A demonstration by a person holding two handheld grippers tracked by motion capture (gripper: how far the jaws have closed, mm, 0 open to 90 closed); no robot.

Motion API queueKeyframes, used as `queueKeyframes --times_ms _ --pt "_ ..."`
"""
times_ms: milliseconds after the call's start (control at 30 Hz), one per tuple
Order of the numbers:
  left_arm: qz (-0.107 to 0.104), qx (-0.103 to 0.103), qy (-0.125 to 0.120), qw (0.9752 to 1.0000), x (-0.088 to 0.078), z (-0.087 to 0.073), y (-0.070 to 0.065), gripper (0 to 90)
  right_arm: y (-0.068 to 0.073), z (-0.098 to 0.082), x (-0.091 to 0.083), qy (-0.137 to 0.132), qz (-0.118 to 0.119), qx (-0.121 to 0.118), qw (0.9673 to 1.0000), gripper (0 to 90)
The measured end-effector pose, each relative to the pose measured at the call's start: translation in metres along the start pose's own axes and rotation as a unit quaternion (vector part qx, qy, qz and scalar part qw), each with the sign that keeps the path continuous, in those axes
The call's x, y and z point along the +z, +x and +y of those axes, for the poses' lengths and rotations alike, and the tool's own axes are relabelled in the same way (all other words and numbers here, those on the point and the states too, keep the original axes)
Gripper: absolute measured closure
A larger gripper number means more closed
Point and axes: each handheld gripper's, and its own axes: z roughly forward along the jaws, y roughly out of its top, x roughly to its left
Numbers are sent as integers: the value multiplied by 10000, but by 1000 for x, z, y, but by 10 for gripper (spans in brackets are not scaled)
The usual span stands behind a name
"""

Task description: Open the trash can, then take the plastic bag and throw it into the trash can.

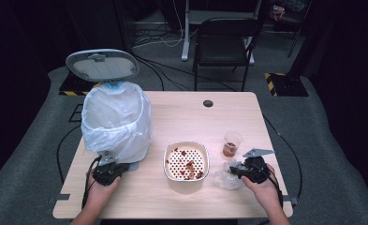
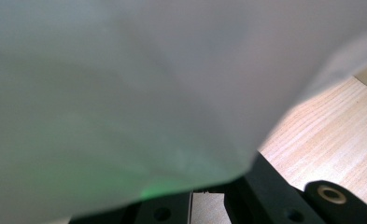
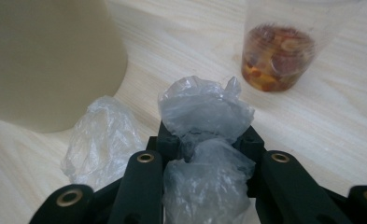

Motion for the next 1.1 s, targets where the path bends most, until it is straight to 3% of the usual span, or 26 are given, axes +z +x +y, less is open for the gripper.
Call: queueKeyframes --times_ms 200,300,367,500,800,833,1100 --pt "-5 47 22 10000 0 0 0 900 4 14 -25 -156 28 -32 9999 703" --pt "4 31 5 10000 0 0 0 900 5 28 -43 -250 33 -167 9995 704" --pt "8 50 17 10000 0 0 0 900 5 30 -46 -274 34 -154 9995 704" --pt "-4 46 22 10000 0 0 0 900 3 52 -63 -398 80 -212 9990 703" --pt "8 51 30 10000 0 0 0 900 9 86 -79 -529 61 -509 9973 704" --pt "11 47 24 10000 0 0 0 900 11 97 -80 -569 76 -588 9966 704" --pt "-16 18 43 10000 -1 0 0 900 22 136 -74 -703 175 -807 9941 704"
